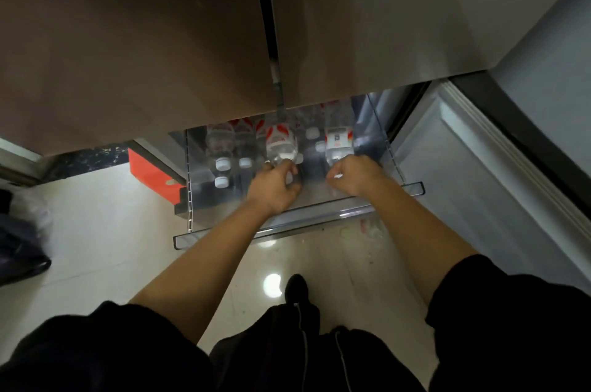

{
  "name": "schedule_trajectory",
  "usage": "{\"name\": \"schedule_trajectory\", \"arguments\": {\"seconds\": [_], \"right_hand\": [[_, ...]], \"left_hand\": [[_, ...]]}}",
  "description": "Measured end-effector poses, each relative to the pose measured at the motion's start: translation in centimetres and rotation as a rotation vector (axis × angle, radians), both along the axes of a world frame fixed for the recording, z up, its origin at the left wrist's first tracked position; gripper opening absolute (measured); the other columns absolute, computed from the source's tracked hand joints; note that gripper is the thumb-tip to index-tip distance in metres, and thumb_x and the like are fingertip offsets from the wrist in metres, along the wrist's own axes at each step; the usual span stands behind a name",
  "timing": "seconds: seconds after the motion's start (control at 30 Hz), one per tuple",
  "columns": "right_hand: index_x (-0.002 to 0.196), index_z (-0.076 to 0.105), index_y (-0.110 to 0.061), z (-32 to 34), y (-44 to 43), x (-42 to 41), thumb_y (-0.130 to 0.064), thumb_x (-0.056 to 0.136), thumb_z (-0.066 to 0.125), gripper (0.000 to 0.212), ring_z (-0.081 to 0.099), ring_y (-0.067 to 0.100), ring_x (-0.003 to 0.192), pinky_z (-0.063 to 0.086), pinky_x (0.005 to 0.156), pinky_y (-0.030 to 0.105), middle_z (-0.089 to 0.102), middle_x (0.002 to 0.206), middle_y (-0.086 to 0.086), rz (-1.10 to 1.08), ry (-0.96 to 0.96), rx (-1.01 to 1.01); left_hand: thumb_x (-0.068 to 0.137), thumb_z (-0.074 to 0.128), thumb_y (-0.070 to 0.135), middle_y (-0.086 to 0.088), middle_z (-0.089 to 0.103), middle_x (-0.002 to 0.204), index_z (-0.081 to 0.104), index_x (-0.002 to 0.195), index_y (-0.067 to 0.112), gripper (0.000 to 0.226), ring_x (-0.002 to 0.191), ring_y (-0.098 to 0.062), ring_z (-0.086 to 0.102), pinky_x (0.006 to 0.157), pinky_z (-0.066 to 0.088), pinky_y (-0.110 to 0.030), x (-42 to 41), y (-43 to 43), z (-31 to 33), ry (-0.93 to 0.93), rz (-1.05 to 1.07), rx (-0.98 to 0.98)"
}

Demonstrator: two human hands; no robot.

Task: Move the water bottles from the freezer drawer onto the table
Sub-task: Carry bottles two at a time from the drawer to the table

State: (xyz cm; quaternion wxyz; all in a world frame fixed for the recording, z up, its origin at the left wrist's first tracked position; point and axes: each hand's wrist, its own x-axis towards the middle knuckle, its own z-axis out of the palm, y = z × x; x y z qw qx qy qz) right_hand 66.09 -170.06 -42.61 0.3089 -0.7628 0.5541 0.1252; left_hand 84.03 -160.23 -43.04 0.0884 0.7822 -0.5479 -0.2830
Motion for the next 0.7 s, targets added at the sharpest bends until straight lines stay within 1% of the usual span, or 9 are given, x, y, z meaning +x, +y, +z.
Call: {"name": "schedule_trajectory", "arguments": {"seconds": [0.07,0.13,0.2,0.3,0.4,0.47,0.53,0.6,0.7], "right_hand": [[0.104,0.074,-0.031,1.3,0.7,0.0,-0.046,0.085,0.064,0.026,0.061,0.023,0.089,0.049,0.077,0.027,0.068,0.105,0.001,-0.009,-0.034,-0.078],[0.107,0.070,-0.033,2.8,1.6,0.0,-0.045,0.085,0.070,0.025,0.060,0.026,0.101,0.047,0.080,0.030,0.064,0.109,0.002,0.042,-0.090,-0.210],[0.109,0.066,-0.031,4.3,2.3,-0.1,-0.039,0.085,0.072,0.026,0.058,0.030,0.108,0.046,0.079,0.032,0.062,0.113,0.008,0.083,-0.165,-0.386],[0.102,0.064,-0.026,6.6,2.9,0.1,-0.027,0.090,0.069,0.013,0.060,0.032,0.099,0.037,0.069,0.030,0.064,0.102,0.008,0.008,-0.355,-0.565],[0.105,0.062,-0.025,8.7,2.4,0.2,-0.028,0.090,0.068,0.017,0.060,0.026,0.090,0.038,0.068,0.029,0.067,0.103,0.004,-0.154,-0.471,-0.494],[0.111,0.061,-0.028,9.1,2.3,0.1,-0.032,0.088,0.069,0.025,0.062,0.029,0.096,0.043,0.072,0.030,0.069,0.107,0.006,-0.221,-0.460,-0.397],[0.113,0.061,-0.030,8.5,2.7,-0.2,-0.037,0.088,0.070,0.028,0.064,0.030,0.100,0.044,0.074,0.029,0.070,0.109,0.006,-0.248,-0.418,-0.308],[0.113,0.060,-0.031,7.5,3.4,-0.3,-0.039,0.089,0.069,0.027,0.064,0.028,0.099,0.043,0.074,0.028,0.070,0.107,0.003,-0.264,-0.429,-0.251],[0.114,0.060,-0.030,7.0,3.7,-0.4,-0.039,0.088,0.070,0.029,0.063,0.027,0.101,0.044,0.076,0.029,0.069,0.109,0.003,-0.286,-0.457,-0.264]], "left_hand": [[0.087,0.065,0.035,-0.017,0.057,0.119,0.052,0.118,0.023,0.035,0.107,-0.037,0.057,0.078,0.047,-0.036,-0.2,0.5,1.3,-0.048,0.031,-0.075],[0.084,0.069,0.036,-0.017,0.056,0.114,0.052,0.116,0.020,0.040,0.104,-0.038,0.056,0.076,0.049,-0.040,-0.3,1.1,2.9,-0.106,0.094,-0.195],[0.083,0.071,0.038,-0.014,0.058,0.108,0.054,0.109,0.020,0.036,0.102,-0.037,0.055,0.075,0.050,-0.042,-0.2,1.6,4.6,-0.134,0.179,-0.349],[0.090,0.065,0.044,-0.006,0.065,0.096,0.055,0.095,0.024,0.023,0.096,-0.031,0.058,0.070,0.048,-0.038,0.3,2.0,6.7,-0.123,0.327,-0.573],[0.092,0.062,0.046,0.000,0.068,0.088,0.055,0.092,0.025,0.022,0.087,-0.026,0.063,0.065,0.048,-0.035,0.8,2.1,8.1,-0.112,0.363,-0.627],[0.092,0.062,0.048,0.000,0.069,0.088,0.054,0.094,0.026,0.023,0.085,-0.027,0.065,0.066,0.054,-0.040,0.9,2.3,8.1,-0.130,0.296,-0.584],[0.091,0.062,0.049,-0.004,0.070,0.088,0.054,0.096,0.025,0.026,0.086,-0.030,0.066,0.067,0.056,-0.043,0.6,2.7,7.6,-0.160,0.245,-0.520],[0.092,0.063,0.046,-0.007,0.070,0.091,0.057,0.101,0.021,0.028,0.089,-0.032,0.064,0.069,0.055,-0.041,0.5,3.3,6.7,-0.178,0.210,-0.486],[0.092,0.064,0.044,-0.012,0.069,0.096,0.059,0.107,0.016,0.032,0.093,-0.033,0.062,0.067,0.046,-0.035,0.4,3.5,6.3,-0.187,0.212,-0.497]]}}
